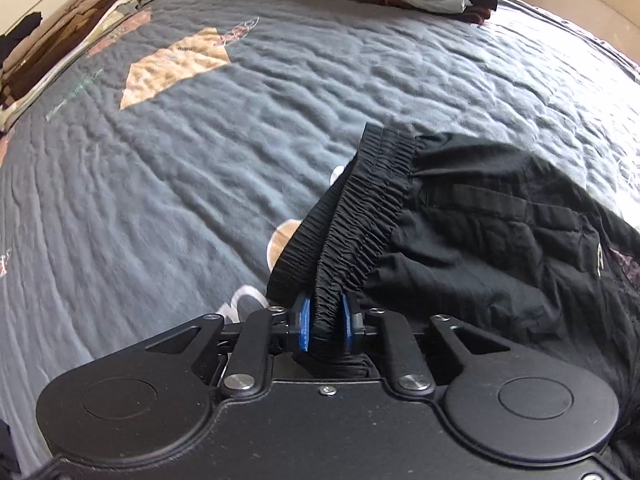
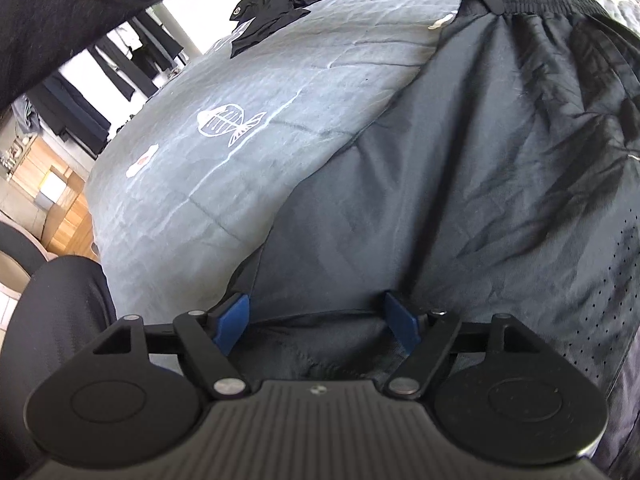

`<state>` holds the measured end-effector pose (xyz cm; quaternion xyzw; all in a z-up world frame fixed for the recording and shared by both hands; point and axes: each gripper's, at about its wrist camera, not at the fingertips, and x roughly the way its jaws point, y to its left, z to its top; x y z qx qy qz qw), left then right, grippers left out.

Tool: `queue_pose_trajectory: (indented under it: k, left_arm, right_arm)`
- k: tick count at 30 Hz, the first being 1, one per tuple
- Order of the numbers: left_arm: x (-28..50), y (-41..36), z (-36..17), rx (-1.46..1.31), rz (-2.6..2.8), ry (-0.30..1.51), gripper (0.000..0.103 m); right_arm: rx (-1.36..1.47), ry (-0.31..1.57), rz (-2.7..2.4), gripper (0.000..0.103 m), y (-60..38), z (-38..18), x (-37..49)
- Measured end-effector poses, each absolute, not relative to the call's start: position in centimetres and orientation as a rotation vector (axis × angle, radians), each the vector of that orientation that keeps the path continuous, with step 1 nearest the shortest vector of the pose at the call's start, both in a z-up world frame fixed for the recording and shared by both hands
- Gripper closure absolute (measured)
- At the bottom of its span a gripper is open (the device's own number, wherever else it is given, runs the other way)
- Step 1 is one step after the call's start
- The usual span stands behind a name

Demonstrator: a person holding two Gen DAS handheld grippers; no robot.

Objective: Fold clothes
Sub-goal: 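Pull the waistband with the left tool to straighten the trousers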

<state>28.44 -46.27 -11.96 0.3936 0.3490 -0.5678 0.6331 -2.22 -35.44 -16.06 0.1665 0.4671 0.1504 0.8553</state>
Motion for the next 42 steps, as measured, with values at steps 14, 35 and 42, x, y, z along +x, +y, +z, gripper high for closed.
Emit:
queue_pose_trajectory:
  k: [14,35,42]
  left_arm:
    - [26.4,-46.7,-8.9,0.894,-1.322,0.741,0.062]
    - [24.7,-54.0,-13.3,0.857,-1.312,0.788,0.058]
    - [24.8,-54.3,-13.2,0.854,-1.308,0.757,0.082]
  right_arm:
    - [0.366,0.952,0.29,0.024,-37.2,-13.4,-3.3]
    - [0.311,1.08,0.155,0.024,-45.1,-13.9,-9.0]
    - [0.32,1.117,0.151,0.024,-45.7,-14.8,-9.6]
